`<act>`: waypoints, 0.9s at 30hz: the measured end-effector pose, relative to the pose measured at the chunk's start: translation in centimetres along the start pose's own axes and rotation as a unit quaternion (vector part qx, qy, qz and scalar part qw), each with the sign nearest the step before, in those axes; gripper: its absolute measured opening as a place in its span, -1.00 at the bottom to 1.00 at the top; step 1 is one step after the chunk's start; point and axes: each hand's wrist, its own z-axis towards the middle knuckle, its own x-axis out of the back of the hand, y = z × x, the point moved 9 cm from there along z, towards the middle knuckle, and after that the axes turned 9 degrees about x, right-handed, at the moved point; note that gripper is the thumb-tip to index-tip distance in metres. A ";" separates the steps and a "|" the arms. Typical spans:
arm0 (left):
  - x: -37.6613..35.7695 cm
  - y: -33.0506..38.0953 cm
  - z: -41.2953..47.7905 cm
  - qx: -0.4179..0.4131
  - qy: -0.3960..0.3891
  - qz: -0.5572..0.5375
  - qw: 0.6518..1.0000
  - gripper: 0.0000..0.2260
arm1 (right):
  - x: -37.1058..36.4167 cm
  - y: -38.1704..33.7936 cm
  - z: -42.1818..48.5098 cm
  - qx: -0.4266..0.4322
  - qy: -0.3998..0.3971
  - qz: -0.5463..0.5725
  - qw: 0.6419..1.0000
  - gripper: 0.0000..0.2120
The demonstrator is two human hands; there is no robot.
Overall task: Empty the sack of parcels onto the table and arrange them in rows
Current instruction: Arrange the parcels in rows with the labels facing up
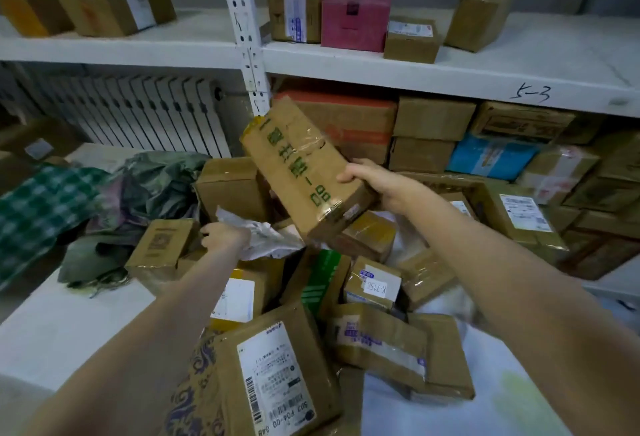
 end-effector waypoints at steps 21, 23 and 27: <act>-8.2 9.8 -20.8 -0.184 -0.577 -0.301 0.737 -0.35 | 6.5 7.8 -9.0 0.003 -0.036 0.305 0.952 -0.36; -10.3 9.7 -20.0 -0.148 -0.537 -0.260 0.788 -0.47 | 9.5 8.5 -9.2 -0.025 0.016 0.220 0.975 -0.23; -14.1 9.0 -21.0 -0.082 -0.506 -0.201 0.835 -0.30 | 11.2 8.2 -10.3 -0.034 -0.025 0.149 0.988 0.07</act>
